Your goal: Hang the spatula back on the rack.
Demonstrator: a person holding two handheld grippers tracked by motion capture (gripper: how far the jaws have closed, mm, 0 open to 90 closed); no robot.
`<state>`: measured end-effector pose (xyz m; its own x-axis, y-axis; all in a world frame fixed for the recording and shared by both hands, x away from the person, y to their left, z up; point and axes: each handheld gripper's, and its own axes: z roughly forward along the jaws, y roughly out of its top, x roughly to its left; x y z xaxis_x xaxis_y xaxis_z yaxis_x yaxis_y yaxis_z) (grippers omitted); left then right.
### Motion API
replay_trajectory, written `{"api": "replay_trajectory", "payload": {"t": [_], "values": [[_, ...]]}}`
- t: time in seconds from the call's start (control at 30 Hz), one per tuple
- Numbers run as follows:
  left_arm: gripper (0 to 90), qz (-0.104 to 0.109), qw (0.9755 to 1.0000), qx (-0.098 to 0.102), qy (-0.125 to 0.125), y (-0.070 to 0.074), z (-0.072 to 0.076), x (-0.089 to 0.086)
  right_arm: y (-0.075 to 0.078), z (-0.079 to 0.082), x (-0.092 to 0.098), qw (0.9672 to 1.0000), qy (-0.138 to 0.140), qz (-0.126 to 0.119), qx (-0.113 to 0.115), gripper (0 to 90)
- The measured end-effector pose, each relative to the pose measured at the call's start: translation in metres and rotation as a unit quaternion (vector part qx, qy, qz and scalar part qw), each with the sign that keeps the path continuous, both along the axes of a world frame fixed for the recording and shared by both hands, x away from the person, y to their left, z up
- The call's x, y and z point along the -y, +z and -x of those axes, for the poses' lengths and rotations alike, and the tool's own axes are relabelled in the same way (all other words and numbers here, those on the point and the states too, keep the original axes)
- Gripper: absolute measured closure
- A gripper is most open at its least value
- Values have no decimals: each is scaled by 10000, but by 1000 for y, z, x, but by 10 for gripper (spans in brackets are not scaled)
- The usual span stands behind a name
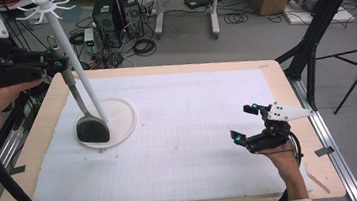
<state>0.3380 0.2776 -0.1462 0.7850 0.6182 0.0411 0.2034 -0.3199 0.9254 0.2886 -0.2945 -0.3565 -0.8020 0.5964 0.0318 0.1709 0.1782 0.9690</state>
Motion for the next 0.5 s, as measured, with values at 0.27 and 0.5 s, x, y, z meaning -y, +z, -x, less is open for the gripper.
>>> {"api": "replay_trajectory", "payload": {"t": [0.27,0.5], "values": [[724,-23,10000,14,73,4,-5,-4,0,0,-1,10000,3,31,-12,3],[724,-38,9999,35,145,7,-7,-7,0,0,0,10000,12,37,-18,2]]}}
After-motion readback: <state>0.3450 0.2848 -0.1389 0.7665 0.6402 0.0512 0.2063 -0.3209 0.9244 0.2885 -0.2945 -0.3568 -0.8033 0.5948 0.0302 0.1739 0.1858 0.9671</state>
